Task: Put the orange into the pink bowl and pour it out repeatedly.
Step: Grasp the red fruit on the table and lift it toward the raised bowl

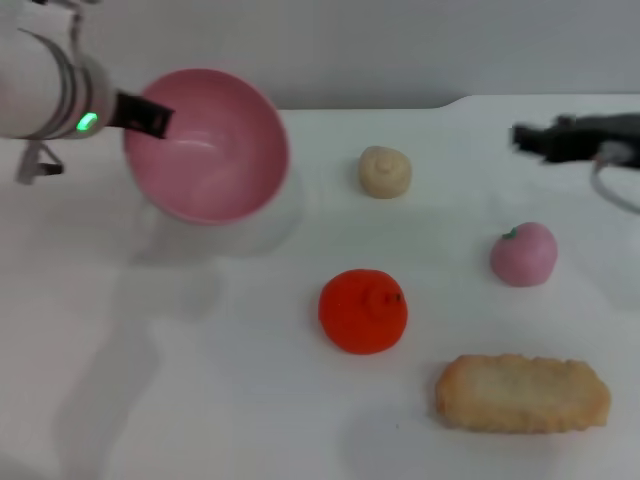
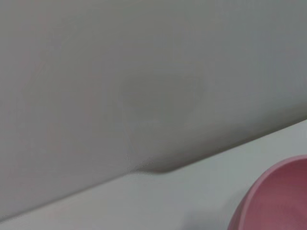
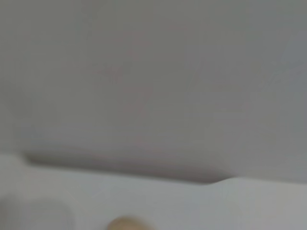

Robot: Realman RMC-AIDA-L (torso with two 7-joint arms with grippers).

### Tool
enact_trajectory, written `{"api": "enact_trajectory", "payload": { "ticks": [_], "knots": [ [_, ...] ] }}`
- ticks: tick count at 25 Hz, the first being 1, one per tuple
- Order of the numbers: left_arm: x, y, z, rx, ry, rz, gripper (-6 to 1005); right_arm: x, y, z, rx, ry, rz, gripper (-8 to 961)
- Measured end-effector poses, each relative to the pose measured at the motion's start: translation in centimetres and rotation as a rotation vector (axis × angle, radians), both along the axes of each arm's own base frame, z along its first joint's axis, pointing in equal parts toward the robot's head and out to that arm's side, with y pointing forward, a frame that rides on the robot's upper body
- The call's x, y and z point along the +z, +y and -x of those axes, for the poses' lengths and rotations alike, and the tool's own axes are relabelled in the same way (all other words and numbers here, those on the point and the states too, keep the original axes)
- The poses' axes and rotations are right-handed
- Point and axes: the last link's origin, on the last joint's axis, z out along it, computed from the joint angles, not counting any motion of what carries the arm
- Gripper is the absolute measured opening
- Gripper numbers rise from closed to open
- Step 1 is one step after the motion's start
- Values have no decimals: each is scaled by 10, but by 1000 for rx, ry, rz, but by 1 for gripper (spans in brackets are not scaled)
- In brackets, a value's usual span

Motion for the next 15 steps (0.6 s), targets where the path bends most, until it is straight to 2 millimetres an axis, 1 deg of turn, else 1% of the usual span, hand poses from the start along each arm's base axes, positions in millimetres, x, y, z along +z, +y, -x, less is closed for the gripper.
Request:
{"api": "enact_trajectory", "payload": {
  "ticks": [1, 3, 4, 5, 8, 12, 15],
  "knots": [
    [6, 0, 7, 28, 0, -10, 46, -9, 0, 5, 5, -1, 44, 555],
    [6, 0, 7, 28, 0, -10, 46, -27, 1, 13, 14, 7, 126, 556],
    [15, 0, 19, 72, 7, -19, 46, -35, 2, 16, 18, 10, 160, 556],
    [19, 0, 26, 96, 10, -28, 46, -44, 1, 19, 25, 11, 191, 556],
    [25, 2, 35, 121, 7, -49, 46, -67, -1, 26, 49, 5, 260, 557],
    [24, 5, 38, 121, 14, -46, 46, -92, -9, 38, 85, 2, 319, 559],
    [24, 9, 38, 113, 22, -42, 46, -106, -13, 46, 102, 15, 363, 624]
  ]
}}
